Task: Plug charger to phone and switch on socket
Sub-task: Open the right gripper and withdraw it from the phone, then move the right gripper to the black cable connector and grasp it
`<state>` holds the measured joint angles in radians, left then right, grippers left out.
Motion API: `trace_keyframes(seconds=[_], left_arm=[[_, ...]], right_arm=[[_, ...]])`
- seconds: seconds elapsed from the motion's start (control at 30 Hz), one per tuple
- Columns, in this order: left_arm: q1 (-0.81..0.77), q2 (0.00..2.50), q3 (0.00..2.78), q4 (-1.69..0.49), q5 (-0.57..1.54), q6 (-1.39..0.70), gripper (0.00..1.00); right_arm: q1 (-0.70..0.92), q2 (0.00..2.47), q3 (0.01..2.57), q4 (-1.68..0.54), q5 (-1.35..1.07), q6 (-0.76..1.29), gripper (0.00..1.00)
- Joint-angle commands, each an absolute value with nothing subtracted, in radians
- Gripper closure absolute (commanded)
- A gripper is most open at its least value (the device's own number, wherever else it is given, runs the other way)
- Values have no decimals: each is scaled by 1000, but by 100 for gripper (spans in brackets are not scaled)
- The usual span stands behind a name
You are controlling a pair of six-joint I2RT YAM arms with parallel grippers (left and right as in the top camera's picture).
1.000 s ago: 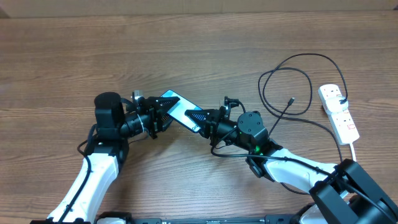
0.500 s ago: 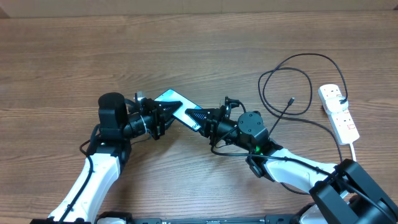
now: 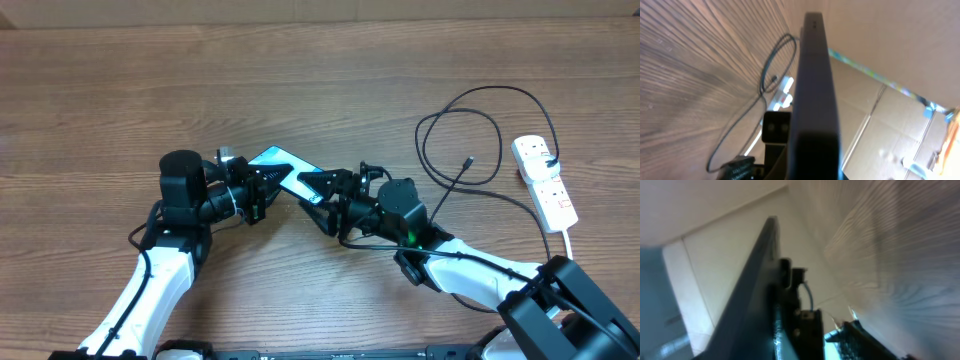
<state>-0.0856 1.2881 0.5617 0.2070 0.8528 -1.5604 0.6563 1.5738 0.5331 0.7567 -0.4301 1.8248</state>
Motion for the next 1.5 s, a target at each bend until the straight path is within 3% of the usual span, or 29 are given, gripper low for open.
trace_keyframes(seconds=[0.0, 0.07, 0.1, 0.23, 0.37, 0.47, 0.57, 0.73, 0.93, 1.0, 1.2, 1.4, 1.47], left_arm=[[-89, 1298, 566, 214, 773, -1523, 96], [-78, 1309, 566, 215, 788, -1498, 96], [-72, 1317, 566, 215, 809, -1470, 96], [-28, 1377, 566, 216, 949, -1329, 96], [42, 1475, 567, 232, 1164, -1210, 96], [96, 1567, 568, 350, 1386, -1179, 96], [106, 1630, 572, 516, 1554, -1230, 96], [72, 1642, 572, 698, 1539, -1329, 96], [20, 1642, 573, 768, 1407, -1399, 96], [0, 1642, 573, 768, 1402, -1399, 96], [-39, 1642, 573, 768, 1411, -1398, 96], [-41, 1642, 573, 768, 1406, -1392, 96], [-41, 1642, 573, 768, 1406, -1391, 96]], right_arm=[[661, 1563, 544, 674, -358, 1659, 25], [661, 1563, 544, 626, -281, 1484, 5], [661, 1563, 544, 614, -251, 1393, 0], [656, 1560, 544, 619, -194, 1049, 0], [614, 1522, 546, 588, -195, 968, 1], [565, 1438, 569, 437, -189, 905, 1], [514, 1321, 636, 120, -99, 881, 1], [446, 1170, 803, -463, 251, 881, 0], [430, 1147, 818, -587, 412, 791, 0], [427, 1176, 818, -590, 430, 677, 4], [262, 1318, 889, -629, 393, 667, 9], [40, 1529, 1052, -650, 159, 516, 30], [18, 1588, 1081, -660, 138, 505, 33]])
